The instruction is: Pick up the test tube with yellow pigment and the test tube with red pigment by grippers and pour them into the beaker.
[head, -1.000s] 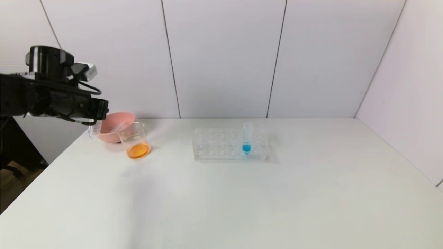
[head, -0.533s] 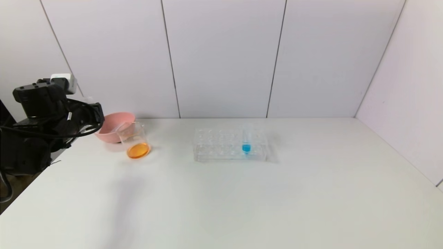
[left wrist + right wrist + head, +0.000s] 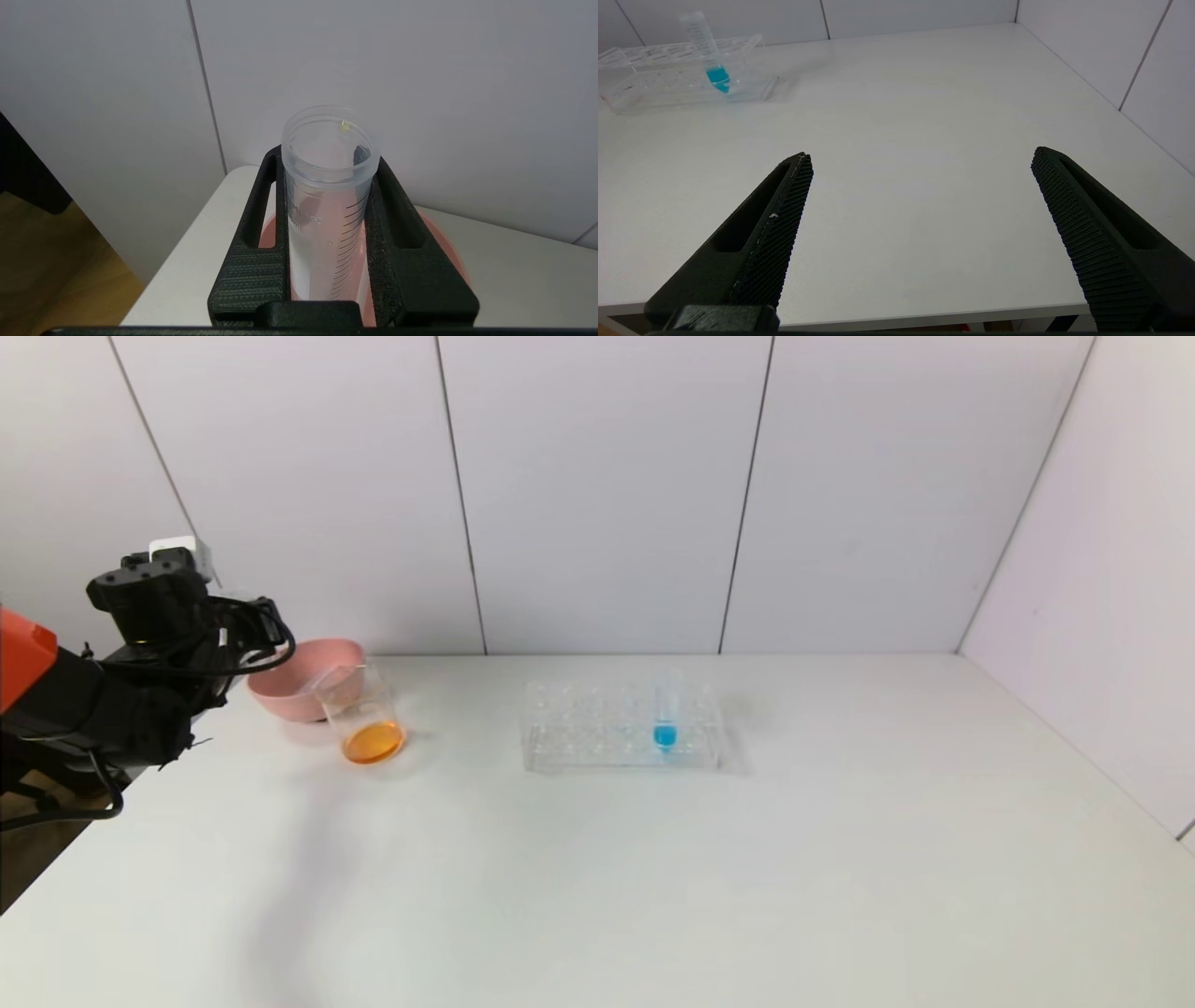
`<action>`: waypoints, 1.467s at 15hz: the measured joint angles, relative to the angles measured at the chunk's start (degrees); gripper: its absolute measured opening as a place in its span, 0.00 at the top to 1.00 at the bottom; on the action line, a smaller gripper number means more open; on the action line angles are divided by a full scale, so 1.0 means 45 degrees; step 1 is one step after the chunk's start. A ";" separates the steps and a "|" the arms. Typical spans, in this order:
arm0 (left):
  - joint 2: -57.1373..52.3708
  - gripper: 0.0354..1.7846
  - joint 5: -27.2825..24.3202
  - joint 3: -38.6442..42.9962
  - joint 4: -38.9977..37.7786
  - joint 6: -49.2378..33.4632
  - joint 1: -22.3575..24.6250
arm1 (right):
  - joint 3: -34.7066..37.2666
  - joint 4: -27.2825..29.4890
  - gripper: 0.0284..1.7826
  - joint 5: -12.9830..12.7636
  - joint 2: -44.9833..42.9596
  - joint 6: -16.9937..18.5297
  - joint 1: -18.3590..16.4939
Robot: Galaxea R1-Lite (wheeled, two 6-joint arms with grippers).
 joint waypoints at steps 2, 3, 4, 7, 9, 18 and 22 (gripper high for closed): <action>0.0222 0.68 -0.0073 -0.0471 0.0368 -0.0550 0.0024 | 0.0000 0.0000 0.04 0.0000 0.0000 0.0005 0.0000; 0.0252 0.63 -0.0070 -0.0637 0.0569 -0.0631 0.0038 | 0.0000 0.0005 0.04 0.0005 0.0000 0.0005 0.0000; 0.0247 0.55 -0.0070 -0.0729 0.0786 -0.0666 0.0030 | 0.0000 0.0000 0.04 0.0000 0.0000 0.0000 0.0000; 0.0214 0.27 -0.0084 -0.0916 0.0699 -0.0666 -0.0041 | 0.0000 0.0005 0.04 0.0000 0.0000 0.0005 0.0000; 0.0116 0.13 -0.0084 -0.0880 0.0398 -0.0666 -0.0062 | 0.0000 0.0000 0.04 0.0005 0.0000 0.0005 0.0000; -0.3581 0.01 -0.1365 -0.0016 0.2278 -0.0390 -0.1138 | 0.0000 0.0000 0.04 0.0000 0.0000 0.0005 0.0000; -0.6266 0.01 -0.1430 0.0412 0.4687 0.0190 -0.1433 | 0.0000 0.0000 0.04 0.0000 0.0000 0.0005 0.0000</action>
